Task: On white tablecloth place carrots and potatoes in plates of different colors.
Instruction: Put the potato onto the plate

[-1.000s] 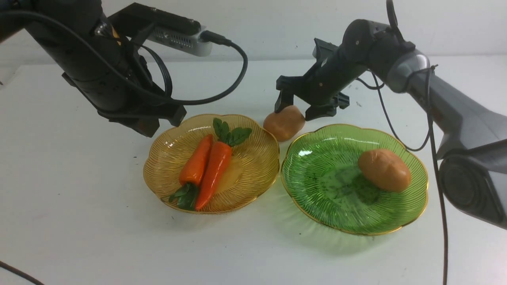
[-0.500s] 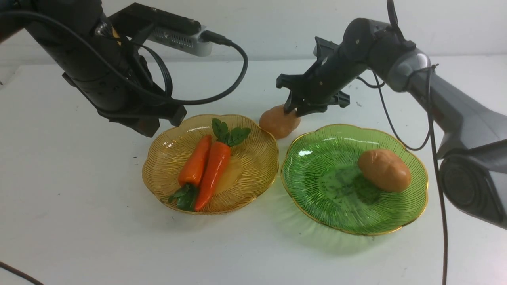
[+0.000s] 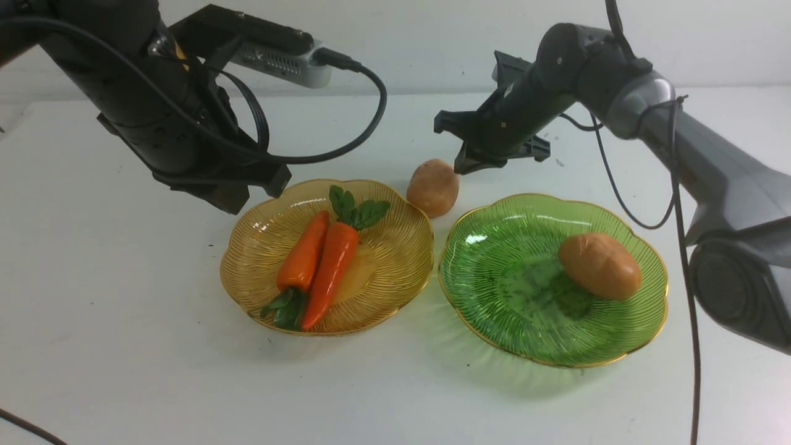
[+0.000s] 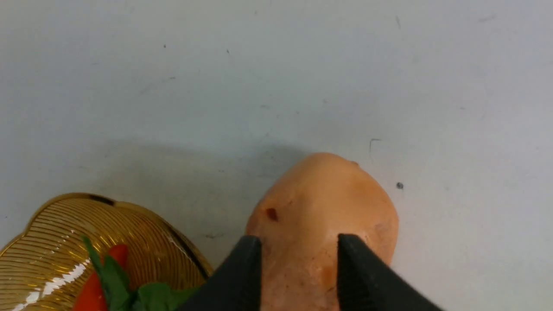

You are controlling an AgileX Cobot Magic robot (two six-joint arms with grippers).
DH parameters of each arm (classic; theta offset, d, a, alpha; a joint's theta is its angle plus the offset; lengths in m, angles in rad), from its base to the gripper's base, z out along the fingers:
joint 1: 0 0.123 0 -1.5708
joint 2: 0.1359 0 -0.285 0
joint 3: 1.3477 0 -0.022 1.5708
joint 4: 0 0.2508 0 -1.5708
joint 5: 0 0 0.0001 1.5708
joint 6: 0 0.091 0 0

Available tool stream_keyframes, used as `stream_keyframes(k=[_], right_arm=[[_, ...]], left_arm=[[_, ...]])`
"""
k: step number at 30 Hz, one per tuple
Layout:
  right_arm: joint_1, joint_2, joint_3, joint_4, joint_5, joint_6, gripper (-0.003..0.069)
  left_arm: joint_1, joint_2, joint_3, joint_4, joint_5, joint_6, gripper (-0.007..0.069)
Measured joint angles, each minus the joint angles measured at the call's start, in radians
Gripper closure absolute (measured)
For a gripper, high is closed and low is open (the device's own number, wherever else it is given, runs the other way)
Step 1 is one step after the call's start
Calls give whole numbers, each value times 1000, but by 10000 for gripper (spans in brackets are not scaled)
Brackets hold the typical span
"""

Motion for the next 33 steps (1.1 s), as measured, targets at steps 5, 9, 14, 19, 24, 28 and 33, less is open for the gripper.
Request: stream_keyframes(k=[5,9,14,19,24,28,33], right_arm=[[3,23,0,2,-15,-4,165],[2,30,1,-14,-11,-25,25],[2,30,1,-1,19,-79,21],[2,38,1,49,26,-131,25],[2,73,1,83,29,-155,27],[2,87,1,100,28,-174,28],[3,96,1,101,25,-208,67]], left_arm=[[0,0,0,0,1,0,628],[0,0,1,0,-10,1,628],[0,0,1,0,-10,1,628],[0,0,1,0,-10,1,628],[0,0,1,0,-7,1,628],[0,0,1,0,-2,1,628],[0,0,1,0,1,1,628]])
